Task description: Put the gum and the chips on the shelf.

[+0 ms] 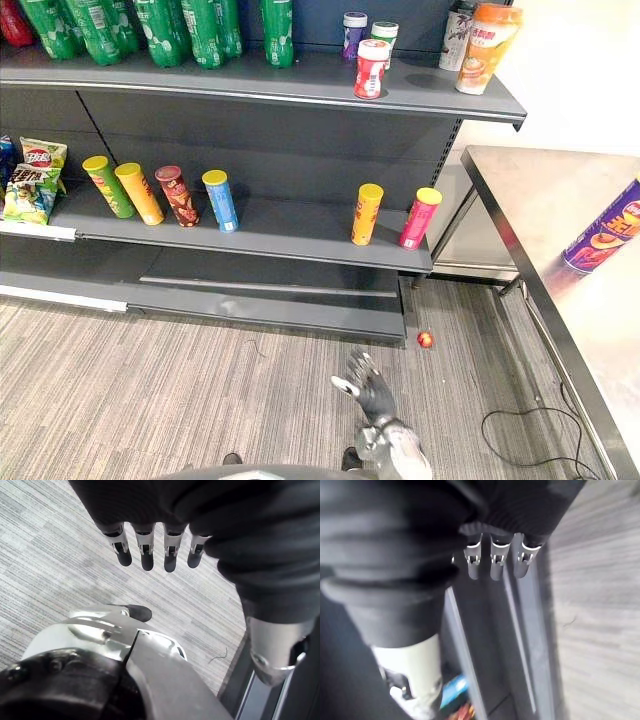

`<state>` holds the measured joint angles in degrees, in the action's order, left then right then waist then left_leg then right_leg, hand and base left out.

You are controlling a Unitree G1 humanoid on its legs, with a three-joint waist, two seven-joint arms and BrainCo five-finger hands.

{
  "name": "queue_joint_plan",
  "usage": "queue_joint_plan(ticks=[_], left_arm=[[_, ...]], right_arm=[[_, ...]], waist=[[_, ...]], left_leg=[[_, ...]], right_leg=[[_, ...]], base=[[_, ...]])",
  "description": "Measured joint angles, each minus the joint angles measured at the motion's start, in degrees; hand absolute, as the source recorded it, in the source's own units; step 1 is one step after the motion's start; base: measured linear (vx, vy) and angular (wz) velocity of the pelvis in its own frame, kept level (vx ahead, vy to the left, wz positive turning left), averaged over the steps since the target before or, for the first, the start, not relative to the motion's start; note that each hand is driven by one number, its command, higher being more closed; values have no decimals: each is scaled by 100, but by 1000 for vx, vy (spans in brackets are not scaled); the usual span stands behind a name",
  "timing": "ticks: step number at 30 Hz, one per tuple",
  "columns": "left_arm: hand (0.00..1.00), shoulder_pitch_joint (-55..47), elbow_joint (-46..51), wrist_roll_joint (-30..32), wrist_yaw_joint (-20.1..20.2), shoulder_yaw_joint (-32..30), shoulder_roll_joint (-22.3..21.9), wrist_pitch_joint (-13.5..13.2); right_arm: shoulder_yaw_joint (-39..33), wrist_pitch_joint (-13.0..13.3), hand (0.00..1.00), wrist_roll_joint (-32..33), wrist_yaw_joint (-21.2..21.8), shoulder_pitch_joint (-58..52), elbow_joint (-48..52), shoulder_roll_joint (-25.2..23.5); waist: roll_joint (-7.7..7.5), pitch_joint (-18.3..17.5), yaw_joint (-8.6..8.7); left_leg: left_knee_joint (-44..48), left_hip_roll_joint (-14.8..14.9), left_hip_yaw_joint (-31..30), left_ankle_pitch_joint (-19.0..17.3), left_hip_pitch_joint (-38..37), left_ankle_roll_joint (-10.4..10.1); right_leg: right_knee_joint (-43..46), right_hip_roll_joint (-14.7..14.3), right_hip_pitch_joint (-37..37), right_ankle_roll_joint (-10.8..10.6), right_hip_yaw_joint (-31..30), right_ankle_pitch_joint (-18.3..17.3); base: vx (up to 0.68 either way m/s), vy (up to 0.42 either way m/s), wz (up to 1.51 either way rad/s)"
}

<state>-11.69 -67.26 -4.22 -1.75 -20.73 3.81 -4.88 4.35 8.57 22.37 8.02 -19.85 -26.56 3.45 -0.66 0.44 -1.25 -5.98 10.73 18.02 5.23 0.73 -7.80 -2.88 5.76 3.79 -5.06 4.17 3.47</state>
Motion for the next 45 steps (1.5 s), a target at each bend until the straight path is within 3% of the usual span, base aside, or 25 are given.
queue_joint_plan(ticks=[3,8,14,19,23,26,28,29,30,31,32,34,36,39,40,41,45], left_arm=[[0,-8,0,-10,-1,3,-11,0],[0,-57,0,-168,4,29,-34,-6],[0,-68,-42,-238,14,75,-37,-18],[0,-73,-106,-240,30,75,-17,-19],[0,-85,-94,-247,42,124,-8,-36],[0,-138,-95,-252,103,87,47,-115],[0,-61,-48,-253,110,-1,-3,-117],[0,-43,141,-263,106,-18,-84,-128],[0,-28,181,-288,108,-43,-95,-159],[0,-9,177,-363,115,-101,-153,-170],[0,90,216,-400,118,-186,-184,-174],[0,110,262,-453,174,-167,-170,-221],[0,100,234,-470,204,-26,-86,-206],[0,142,195,-466,227,305,80,-197],[0,198,117,-465,228,346,88,-191],[0,244,103,-466,251,405,85,-176],[0,347,124,-469,277,414,56,-168]], right_arm=[[-534,-66,0,-66,-163,17,-886,3],[-1419,-44,0,-861,-481,179,-2041,13],[-2179,-76,0,-888,-649,309,-3341,-3],[-2484,-121,0,-1095,-779,333,-3793,-5],[-3100,-233,0,-1345,-828,268,-3960,-24],[-3740,-227,0,-1340,-818,250,-3798,-157],[-3994,-211,0,-1337,-829,226,-3549,-185],[-3986,-221,0,-1334,-834,195,-3388,-187],[-3999,-252,0,-1334,-842,178,-3294,-213],[-3998,-286,0,-1324,-860,165,-3241,-227],[-3990,-318,0,-1322,-871,203,-3250,-305],[-3980,-345,0,-1316,-890,121,-3305,-473],[-3926,-359,0,-1296,-890,138,-3489,-499],[-3886,-452,0,-1302,-893,322,-3785,-506],[-3857,-460,0,-1291,-898,480,-3904,-478],[-3827,-454,0,-1298,-921,635,-3920,-366],[-3752,-419,0,-1302,-960,929,-3930,-194]], waist=[[19,-16,0],[62,-45,31],[93,-68,33],[105,-24,115],[106,65,174],[-1,140,274],[-4,227,303],[63,297,306],[74,344,298],[146,451,283],[268,552,301],[210,633,273],[110,669,269],[-4,658,289],[-22,696,275],[67,748,311],[183,749,290]], left_leg=[[0,-6,8,-4,-4,6],[0,-11,51,-25,-88,18],[-1,-36,54,-55,-188,19],[3,-90,19,-86,-327,60],[45,-173,95,-226,-825,96],[652,-185,583,-594,-824,140],[1752,85,1046,-1131,-348,190],[2612,454,1405,-1621,70,176],[2908,607,1613,-1799,149,223],[3009,856,1993,-2012,128,304],[2990,1079,2360,-2052,6,300],[2800,1213,2880,-2028,-239,273],[2391,1003,3378,-1880,-514,179],[1951,522,3560,-1712,-501,187],[1862,445,3661,-1624,-502,212],[1691,370,3720,-1438,-511,238],[1412,315,3770,-1203,-763,230]], right_leg=[[0,3,1,0,-9,0],[0,1,-20,-12,-63,-8],[-6,15,-122,-39,-67,-29],[9,55,-314,-78,-17,-44],[778,157,-371,-163,-143,-548],[1158,222,-82,-205,-707,-687],[1156,177,272,-339,-1084,-583],[1130,36,600,-348,-1184,-526],[999,2,667,-340,-1220,-512],[590,34,660,-229,-913,-566],[790,154,713,18,100,-538],[1618,436,790,261,1502,-650],[2048,790,591,309,2272,-684],[1398,945,135,101,2404,-459],[871,882,-36,-162,2367,-272],[733,803,-33,-104,2361,-191],[714,660,-133,-26,2336,-237]], base=[[0,0,0],[23,-1,-6],[0,0,0],[25,4,4],[9,25,-7],[-6,74,-83],[-96,54,-151],[-143,56,-138],[-164,109,-194],[-122,115,-185],[-90,124,-178],[-15,136,-144],[7,124,-134],[44,5,-81],[89,-50,-38],[88,-65,-31],[71,-31,-17]])
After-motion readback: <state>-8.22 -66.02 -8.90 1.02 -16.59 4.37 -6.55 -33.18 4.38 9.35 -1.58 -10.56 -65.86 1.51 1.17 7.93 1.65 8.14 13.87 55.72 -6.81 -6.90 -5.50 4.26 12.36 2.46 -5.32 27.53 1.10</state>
